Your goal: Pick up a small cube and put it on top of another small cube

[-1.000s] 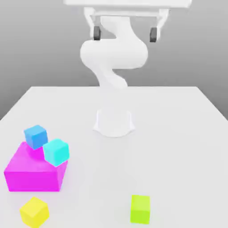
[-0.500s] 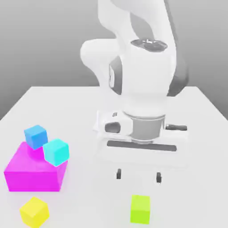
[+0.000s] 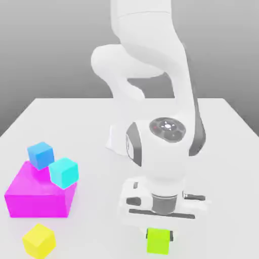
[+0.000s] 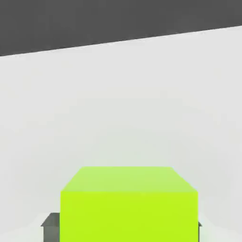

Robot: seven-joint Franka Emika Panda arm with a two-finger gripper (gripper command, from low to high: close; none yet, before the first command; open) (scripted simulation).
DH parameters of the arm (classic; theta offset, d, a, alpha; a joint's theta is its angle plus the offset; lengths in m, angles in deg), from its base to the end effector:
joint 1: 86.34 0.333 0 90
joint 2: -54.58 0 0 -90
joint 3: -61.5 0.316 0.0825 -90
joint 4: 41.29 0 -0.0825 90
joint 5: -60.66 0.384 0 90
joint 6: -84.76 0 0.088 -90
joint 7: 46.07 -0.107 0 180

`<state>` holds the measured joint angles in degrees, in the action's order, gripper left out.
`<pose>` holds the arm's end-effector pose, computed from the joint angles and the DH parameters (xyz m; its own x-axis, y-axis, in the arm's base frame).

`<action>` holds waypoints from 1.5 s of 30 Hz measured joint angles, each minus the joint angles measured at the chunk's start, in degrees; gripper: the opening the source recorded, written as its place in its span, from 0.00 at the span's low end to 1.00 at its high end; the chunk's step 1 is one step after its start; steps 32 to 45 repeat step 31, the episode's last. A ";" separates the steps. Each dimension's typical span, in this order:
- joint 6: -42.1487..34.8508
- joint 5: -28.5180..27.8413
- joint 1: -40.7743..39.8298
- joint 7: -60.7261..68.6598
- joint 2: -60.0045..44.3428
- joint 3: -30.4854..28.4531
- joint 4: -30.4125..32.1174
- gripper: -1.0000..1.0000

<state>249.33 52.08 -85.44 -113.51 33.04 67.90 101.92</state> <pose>0.4556 0.0711 0.1419 0.6113 -0.7914 -0.0001 -0.7914 -0.6113 -0.0022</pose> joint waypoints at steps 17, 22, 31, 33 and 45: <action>-22.62 4.47 -16.89 -23.26 34.18 -8.06 11.67 0.00; -28.44 5.51 -24.00 -33.34 44.41 -10.96 15.72 0.00; -17.39 6.01 -25.24 -34.91 36.97 -11.82 19.25 1.00; -17.39 6.01 -25.24 -34.91 36.97 -11.82 19.25 1.00; -17.39 6.01 -25.24 -34.91 36.97 -11.82 19.25 1.00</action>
